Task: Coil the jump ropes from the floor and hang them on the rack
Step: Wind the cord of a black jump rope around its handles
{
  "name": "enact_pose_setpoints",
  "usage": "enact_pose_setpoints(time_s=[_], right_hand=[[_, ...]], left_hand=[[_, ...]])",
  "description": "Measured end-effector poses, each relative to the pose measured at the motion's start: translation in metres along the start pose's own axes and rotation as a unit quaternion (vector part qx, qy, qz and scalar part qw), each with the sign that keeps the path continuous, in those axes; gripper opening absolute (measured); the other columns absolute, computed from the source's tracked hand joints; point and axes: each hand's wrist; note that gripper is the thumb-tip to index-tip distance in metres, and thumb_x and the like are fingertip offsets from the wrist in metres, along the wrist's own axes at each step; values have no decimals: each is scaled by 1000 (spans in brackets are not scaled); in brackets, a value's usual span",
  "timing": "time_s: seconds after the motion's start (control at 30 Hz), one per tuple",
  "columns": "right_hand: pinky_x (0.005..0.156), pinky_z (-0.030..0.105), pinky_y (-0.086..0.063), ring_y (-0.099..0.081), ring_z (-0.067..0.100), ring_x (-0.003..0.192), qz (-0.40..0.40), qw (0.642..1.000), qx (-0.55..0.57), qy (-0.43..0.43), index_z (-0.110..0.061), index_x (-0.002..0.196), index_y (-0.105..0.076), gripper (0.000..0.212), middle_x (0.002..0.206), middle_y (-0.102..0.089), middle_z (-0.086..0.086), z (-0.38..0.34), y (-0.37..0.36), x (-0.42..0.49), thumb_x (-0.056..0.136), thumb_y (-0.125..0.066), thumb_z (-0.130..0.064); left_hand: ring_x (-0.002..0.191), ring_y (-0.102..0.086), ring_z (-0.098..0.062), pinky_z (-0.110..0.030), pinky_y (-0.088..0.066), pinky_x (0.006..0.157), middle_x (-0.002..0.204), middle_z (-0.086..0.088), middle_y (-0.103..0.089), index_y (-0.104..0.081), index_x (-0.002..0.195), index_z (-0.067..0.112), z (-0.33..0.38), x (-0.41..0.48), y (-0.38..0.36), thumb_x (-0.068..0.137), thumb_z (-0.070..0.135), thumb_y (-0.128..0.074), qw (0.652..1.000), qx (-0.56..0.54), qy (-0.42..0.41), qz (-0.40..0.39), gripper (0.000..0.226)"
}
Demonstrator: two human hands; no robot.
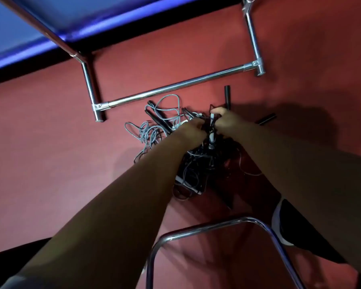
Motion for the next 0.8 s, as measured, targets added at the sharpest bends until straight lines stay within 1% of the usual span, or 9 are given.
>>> enact_pose_setpoints(time_s=[0.13,0.3,0.37,0.43,0.5,0.63,0.7,0.73,0.8], right_hand=[[90,24,-50,-67,26,117,23,998,-51,-2,-19,132,-69,40,130,-70,10,1,-10,8,95,-60,-8],[75,29,-47,-69,33,100,20,981,-191,-7,-5,116,-73,24,117,-74,18,-20,-12,3,98,-60,-13],[73,29,-43,-69,35,100,18,973,-232,-1,-3,121,-72,31,121,-73,20,-26,-14,1,102,-54,-20],[75,30,-45,-68,35,104,22,969,-246,-10,1,132,-66,38,130,-70,21,-32,-14,-3,105,-51,-20],[82,31,-53,-68,34,111,42,975,-218,-17,-4,142,-60,45,140,-64,20,-39,-6,-12,102,-60,-23],[87,28,-50,-62,27,120,20,990,-114,84,-28,166,-29,96,154,-50,11,-57,14,-42,86,-79,-10],[84,33,-56,-67,27,113,-14,988,-76,134,-32,168,-23,105,143,-57,9,-73,22,-60,84,-81,-9],[91,37,-56,-68,28,114,-26,987,-55,150,-30,165,-30,96,139,-62,8,-82,24,-69,85,-81,-12],[97,38,-53,-68,25,112,-17,985,-31,169,-22,141,-58,52,128,-72,7,-100,29,-84,93,-76,-18]], left_hand=[[118,-64,-30,-33,-52,101,126,-9,-70,-67,132,28,-9,10,-13,93,37,-60,995,62,74,40,40],[68,-62,-17,-24,-42,61,69,1,-66,-73,95,14,-20,8,-7,91,11,-64,976,-184,90,71,10],[62,-59,-10,-25,-43,61,71,4,-65,-74,94,17,-16,-2,-4,93,6,-66,940,-322,90,73,13],[82,-68,-14,-28,-52,75,93,1,-76,-78,103,18,-12,-8,1,93,12,-73,902,-412,88,90,13],[90,-70,-21,-33,-54,83,95,-3,-78,-78,106,15,-9,-17,7,91,12,-78,882,-454,75,107,15],[72,-72,-22,-30,-55,66,105,-11,-74,-68,107,14,2,-45,25,99,1,-65,896,-434,8,99,16],[55,-62,-13,-24,-50,53,106,-9,-75,-65,113,12,10,-66,39,100,-1,-62,909,-403,-43,99,18],[50,-57,-10,-22,-47,50,101,-6,-76,-65,115,11,14,-77,48,100,-1,-62,914,-387,-66,102,19],[49,-52,-8,-21,-43,49,90,-1,-77,-67,113,12,21,-100,67,99,0,-63,922,-356,-101,113,19]])
Point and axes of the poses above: each hand's wrist, its own x-axis towards the middle knuckle, its own y-axis out of the back of the hand, z = x × y
